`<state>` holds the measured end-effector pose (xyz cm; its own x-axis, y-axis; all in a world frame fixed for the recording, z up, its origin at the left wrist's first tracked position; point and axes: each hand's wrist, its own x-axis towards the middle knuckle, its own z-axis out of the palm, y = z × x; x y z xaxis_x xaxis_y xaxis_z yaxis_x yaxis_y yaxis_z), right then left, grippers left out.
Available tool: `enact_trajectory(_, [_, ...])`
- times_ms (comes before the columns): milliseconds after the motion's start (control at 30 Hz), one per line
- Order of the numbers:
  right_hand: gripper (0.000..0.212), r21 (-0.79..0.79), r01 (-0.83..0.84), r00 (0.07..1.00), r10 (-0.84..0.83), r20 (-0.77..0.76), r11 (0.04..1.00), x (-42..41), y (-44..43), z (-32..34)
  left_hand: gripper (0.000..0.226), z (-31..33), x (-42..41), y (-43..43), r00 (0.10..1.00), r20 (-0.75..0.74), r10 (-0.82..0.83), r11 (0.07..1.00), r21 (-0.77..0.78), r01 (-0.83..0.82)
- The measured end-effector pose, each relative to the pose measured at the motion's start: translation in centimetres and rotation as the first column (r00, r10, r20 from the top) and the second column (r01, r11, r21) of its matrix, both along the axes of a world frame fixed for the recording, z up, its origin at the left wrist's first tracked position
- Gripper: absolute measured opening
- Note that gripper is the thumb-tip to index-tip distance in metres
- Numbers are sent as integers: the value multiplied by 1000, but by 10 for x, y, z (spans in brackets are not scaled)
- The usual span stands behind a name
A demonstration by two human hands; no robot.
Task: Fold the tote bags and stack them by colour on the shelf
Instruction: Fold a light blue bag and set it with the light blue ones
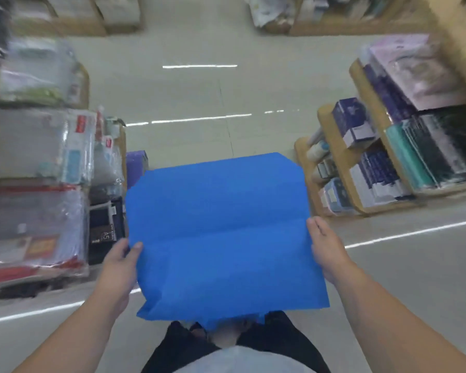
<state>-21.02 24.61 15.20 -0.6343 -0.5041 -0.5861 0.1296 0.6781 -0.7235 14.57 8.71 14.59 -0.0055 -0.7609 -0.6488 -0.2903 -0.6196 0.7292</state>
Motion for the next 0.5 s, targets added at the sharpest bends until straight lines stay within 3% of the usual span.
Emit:
enact_trajectory(133, [31, -74, 56, 998, -54, 31, 996, 9, 0, 38, 15, 58, 6, 5, 999, -54, 1, 997, -74, -5])
enact_trajectory(267, [13, -224, 37, 994, -12, 113, 974, 10, -17, 66, 14, 106, 12, 24, 982, -130, 133, 983, -108, -148])
enact_trajectory(367, [21, -340, -51, 970, 127, 207, 939, 11, -39, 95, 16, 132, 21, 50, 968, -105, 230, 953, -175, -245])
enact_trajectory(500, [21, -442, -298, 919, 379, 107, 846, 22, -75, 123, 10, 148, 35, 93, 925, -25, 378, 886, -280, -370])
